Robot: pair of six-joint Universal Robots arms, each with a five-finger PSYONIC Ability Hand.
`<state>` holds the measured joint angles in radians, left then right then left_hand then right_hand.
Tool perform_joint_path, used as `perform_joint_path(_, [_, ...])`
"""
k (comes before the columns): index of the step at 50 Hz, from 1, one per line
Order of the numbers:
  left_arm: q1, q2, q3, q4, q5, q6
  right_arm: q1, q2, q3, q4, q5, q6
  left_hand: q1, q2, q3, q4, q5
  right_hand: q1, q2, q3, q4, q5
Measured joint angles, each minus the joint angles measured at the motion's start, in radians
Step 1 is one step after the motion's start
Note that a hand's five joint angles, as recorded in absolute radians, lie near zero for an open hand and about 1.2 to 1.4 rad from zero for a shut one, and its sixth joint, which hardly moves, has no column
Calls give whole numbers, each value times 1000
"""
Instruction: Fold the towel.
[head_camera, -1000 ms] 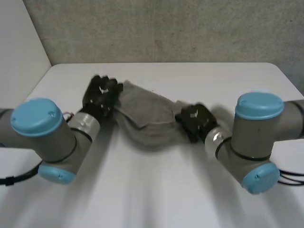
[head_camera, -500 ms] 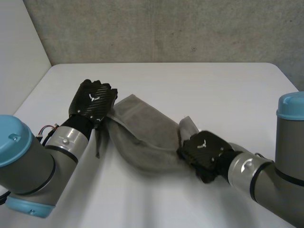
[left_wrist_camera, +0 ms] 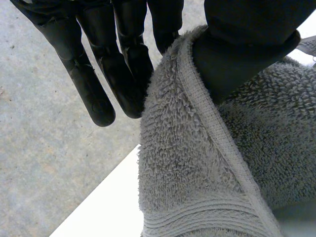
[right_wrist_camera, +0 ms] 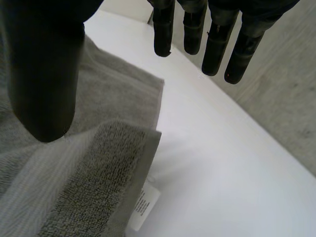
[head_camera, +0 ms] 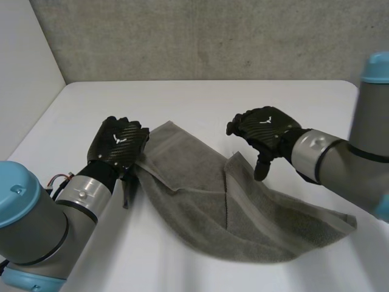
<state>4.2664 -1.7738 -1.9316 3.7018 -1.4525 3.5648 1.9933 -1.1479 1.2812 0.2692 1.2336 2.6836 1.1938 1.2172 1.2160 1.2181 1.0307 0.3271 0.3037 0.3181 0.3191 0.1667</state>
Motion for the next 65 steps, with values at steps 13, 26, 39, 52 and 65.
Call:
perform_joint_path(13, [2,21,-4,-1,0,1,16,322,-294,203,5,-28,0,0,0,0,0,115,135,123,119,117])
perform_joint_path(26, [18,-34,99,68,0,4,34,388,-522,176,83,-70,0,0,0,0,0,1007,1024,1016,1015,986])
perform_joint_path(39, [101,-190,617,243,-24,-19,-3,2,-240,-796,254,146,0,0,0,0,0,1007,1024,1016,1016,986])
perform_joint_path(52, [128,-297,686,254,-47,-97,-53,-20,-67,-750,125,86,0,0,0,0,0,1007,1024,1016,1016,988])
perform_joint_path(65, [131,-345,325,108,28,-59,-100,156,53,-397,60,-124,0,0,0,0,0,1007,1024,1016,1016,988])
